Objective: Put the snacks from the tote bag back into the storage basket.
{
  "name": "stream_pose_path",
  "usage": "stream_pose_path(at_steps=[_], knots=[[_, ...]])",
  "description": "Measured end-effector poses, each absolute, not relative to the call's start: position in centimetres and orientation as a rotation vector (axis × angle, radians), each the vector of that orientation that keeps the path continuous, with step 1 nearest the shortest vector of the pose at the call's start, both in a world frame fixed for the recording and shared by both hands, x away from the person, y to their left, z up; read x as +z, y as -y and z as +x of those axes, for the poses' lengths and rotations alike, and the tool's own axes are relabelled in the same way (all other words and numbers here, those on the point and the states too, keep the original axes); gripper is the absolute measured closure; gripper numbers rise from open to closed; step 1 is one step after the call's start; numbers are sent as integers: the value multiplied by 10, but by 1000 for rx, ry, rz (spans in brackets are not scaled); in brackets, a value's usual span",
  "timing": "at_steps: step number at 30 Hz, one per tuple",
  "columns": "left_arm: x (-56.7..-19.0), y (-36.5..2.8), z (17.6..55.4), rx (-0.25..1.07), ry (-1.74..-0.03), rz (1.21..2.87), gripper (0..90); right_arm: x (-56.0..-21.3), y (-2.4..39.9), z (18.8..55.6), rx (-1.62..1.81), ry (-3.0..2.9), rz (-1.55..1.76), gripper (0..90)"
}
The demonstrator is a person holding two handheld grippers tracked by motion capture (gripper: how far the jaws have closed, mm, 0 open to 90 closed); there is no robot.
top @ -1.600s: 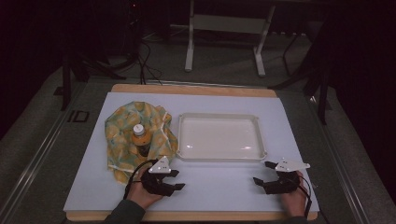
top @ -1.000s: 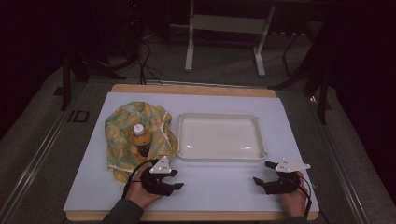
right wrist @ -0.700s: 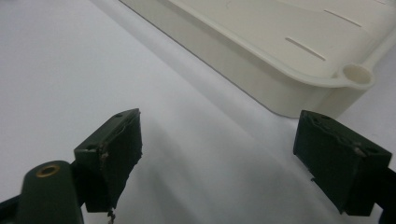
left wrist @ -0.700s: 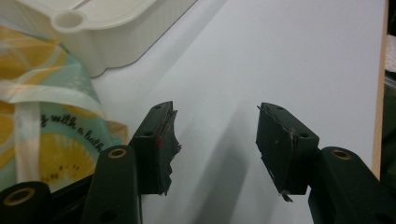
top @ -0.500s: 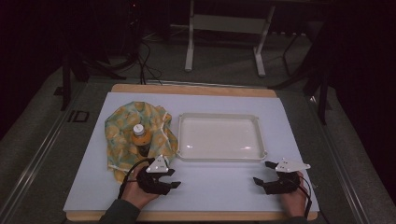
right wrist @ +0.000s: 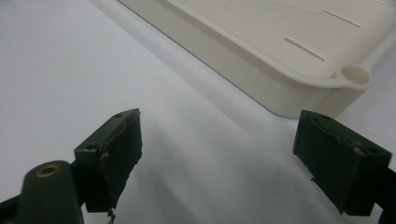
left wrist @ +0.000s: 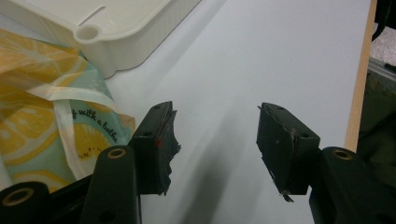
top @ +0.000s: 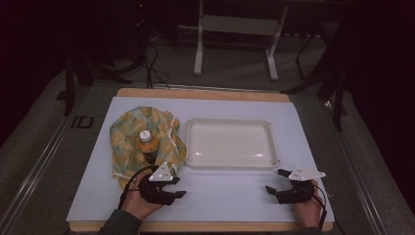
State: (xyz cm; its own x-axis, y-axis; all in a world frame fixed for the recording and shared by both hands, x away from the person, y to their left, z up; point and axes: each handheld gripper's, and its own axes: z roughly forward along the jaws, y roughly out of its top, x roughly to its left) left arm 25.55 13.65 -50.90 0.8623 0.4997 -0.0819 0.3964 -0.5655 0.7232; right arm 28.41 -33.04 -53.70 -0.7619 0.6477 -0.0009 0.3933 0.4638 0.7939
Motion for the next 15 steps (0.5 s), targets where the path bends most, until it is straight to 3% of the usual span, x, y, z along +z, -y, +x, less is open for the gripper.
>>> stream_pose_path(at_steps=[15], knots=[[-493, -147, 254, 205, -639, 2249, 466, -537, 330, 284, 1191, -2411, 885, 151]])
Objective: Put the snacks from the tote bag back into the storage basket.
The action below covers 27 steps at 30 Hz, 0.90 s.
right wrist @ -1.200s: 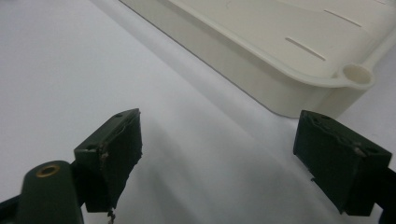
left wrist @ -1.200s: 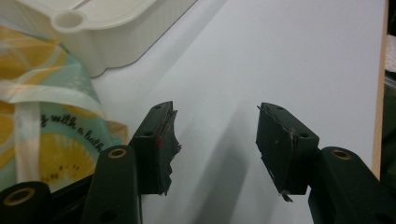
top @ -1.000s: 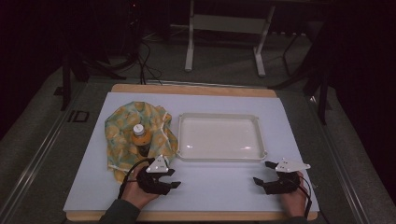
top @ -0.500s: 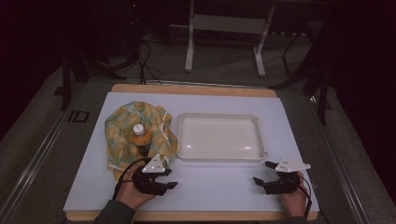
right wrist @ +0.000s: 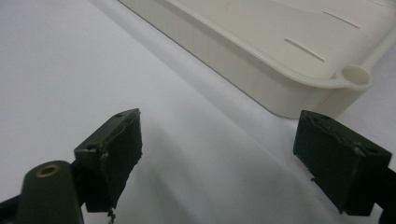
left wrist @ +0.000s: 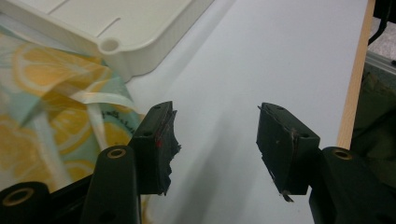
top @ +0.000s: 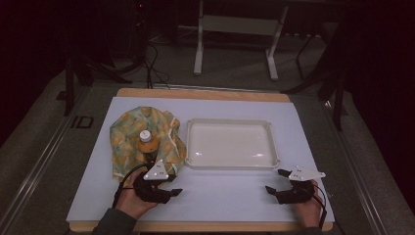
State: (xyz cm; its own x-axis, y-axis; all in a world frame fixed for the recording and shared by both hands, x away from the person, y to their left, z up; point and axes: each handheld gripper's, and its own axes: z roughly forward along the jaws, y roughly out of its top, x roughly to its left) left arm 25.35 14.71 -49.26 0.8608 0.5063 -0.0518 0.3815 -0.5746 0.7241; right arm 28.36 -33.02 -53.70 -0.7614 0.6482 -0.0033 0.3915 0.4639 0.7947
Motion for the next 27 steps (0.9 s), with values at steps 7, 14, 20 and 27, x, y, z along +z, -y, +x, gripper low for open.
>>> stream_pose_path(at_steps=[7, 14, 20, 27], knots=[[-486, -158, 257, 233, -664, 2256, 466, -537, 330, 283, 1191, -2410, 886, 151], [-479, -172, 259, 258, -697, 2258, 464, -537, 330, 283, 1190, -2410, 885, 151], [-475, -181, 262, 265, -712, 2266, 464, -537, 330, 283, 1189, -2410, 883, 150], [-473, -185, 265, 246, -705, 2315, 465, -537, 330, 283, 1186, -2412, 886, 151]])
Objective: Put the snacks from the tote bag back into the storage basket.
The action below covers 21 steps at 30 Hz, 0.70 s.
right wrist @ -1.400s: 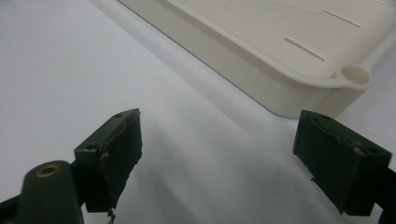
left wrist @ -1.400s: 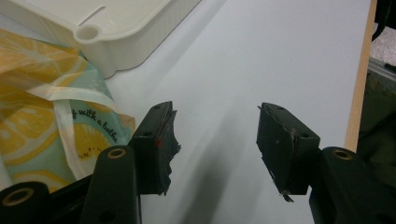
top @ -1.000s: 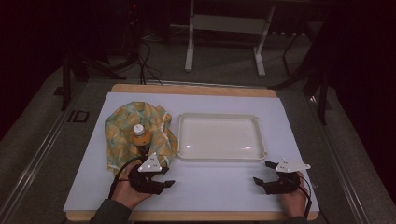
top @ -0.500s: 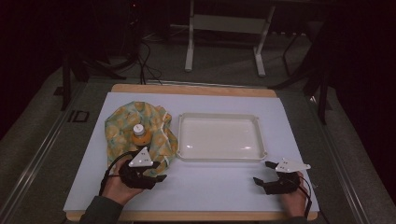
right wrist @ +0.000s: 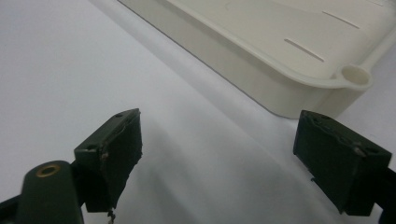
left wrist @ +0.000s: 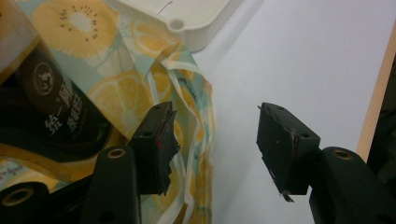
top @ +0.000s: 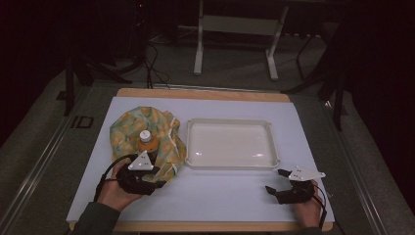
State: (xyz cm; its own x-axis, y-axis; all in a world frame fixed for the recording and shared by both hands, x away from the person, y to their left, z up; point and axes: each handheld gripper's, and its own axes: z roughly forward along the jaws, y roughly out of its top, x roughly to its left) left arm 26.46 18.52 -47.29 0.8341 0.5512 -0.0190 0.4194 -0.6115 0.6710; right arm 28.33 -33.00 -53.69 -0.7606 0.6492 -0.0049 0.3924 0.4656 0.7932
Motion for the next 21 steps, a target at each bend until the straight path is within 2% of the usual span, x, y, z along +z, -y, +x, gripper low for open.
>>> stream_pose_path(at_steps=[21], knots=[[-459, -183, 281, 253, -658, 2495, 465, -537, 330, 283, 1188, -2410, 885, 151]])
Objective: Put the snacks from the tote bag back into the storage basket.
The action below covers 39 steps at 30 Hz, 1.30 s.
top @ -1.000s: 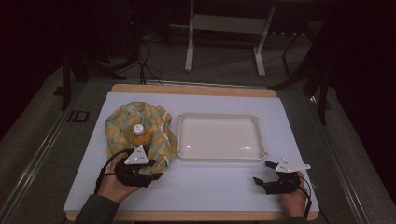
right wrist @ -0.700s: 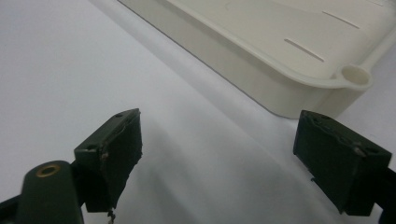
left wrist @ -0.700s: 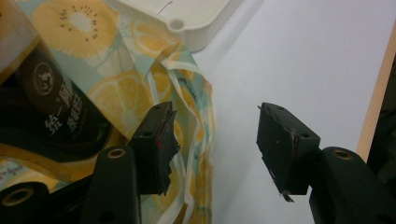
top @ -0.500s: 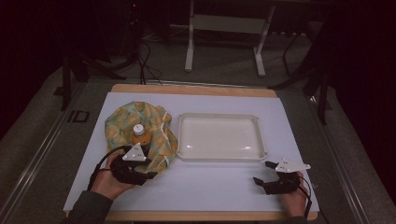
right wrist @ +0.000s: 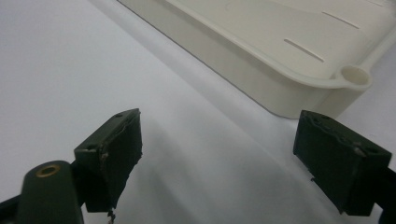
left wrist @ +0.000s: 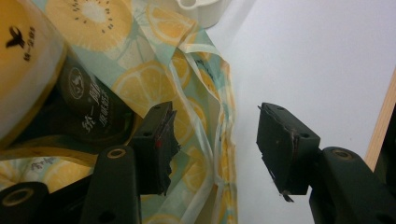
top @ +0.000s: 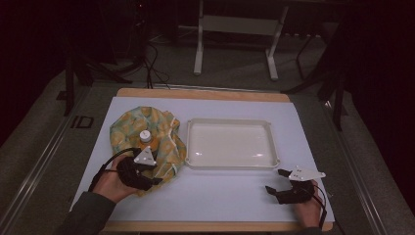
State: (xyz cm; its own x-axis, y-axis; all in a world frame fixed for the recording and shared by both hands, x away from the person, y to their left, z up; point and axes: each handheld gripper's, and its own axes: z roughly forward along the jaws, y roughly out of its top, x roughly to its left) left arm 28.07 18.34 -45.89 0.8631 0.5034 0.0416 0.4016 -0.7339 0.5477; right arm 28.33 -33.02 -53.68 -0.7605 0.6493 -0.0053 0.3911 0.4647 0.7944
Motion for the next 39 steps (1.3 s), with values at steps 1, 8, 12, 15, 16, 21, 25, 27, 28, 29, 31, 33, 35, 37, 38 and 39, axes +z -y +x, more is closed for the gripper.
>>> stream_pose_path(at_steps=[1, 8, 12, 15, 16, 21, 25, 27, 28, 29, 31, 33, 35, 37, 38, 39], knots=[[-458, -183, 282, 251, -656, 2503, 465, -537, 330, 283, 1189, -2410, 885, 151], [-452, -185, 286, 246, -636, 2554, 467, -537, 330, 283, 1191, -2408, 886, 151], [-446, -187, 288, 252, -628, 2579, 468, -537, 330, 283, 1190, -2408, 885, 151], [-441, -189, 289, 259, -626, 2590, 468, -537, 330, 283, 1192, -2408, 886, 151], [-440, -190, 290, 261, -624, 2592, 468, -537, 330, 283, 1191, -2408, 886, 151], [-435, -195, 293, 265, -630, 2602, 468, -537, 330, 283, 1192, -2407, 886, 151], [-434, -198, 295, 266, -637, 2609, 469, -537, 330, 283, 1192, -2406, 886, 151], [-432, -200, 296, 268, -641, 2615, 469, -537, 330, 283, 1193, -2406, 886, 151], [-432, -201, 296, 265, -643, 2615, 469, -537, 331, 283, 1193, -2407, 885, 151], [-431, -202, 296, 261, -646, 2614, 469, -537, 331, 283, 1195, -2406, 885, 151], [-431, -204, 298, 260, -657, 2614, 469, -537, 331, 283, 1196, -2405, 887, 151], [-430, -207, 299, 261, -661, 2616, 469, -537, 331, 283, 1198, -2404, 885, 151], [-428, -209, 300, 267, -669, 2618, 470, -537, 331, 283, 1199, -2402, 884, 151], [-426, -211, 301, 272, -673, 2617, 469, -537, 331, 283, 1200, -2401, 884, 151], [-424, -213, 301, 276, -677, 2613, 469, -537, 331, 283, 1201, -2401, 883, 151], [-422, -214, 301, 280, -680, 2604, 469, -537, 331, 283, 1201, -2400, 883, 151]])
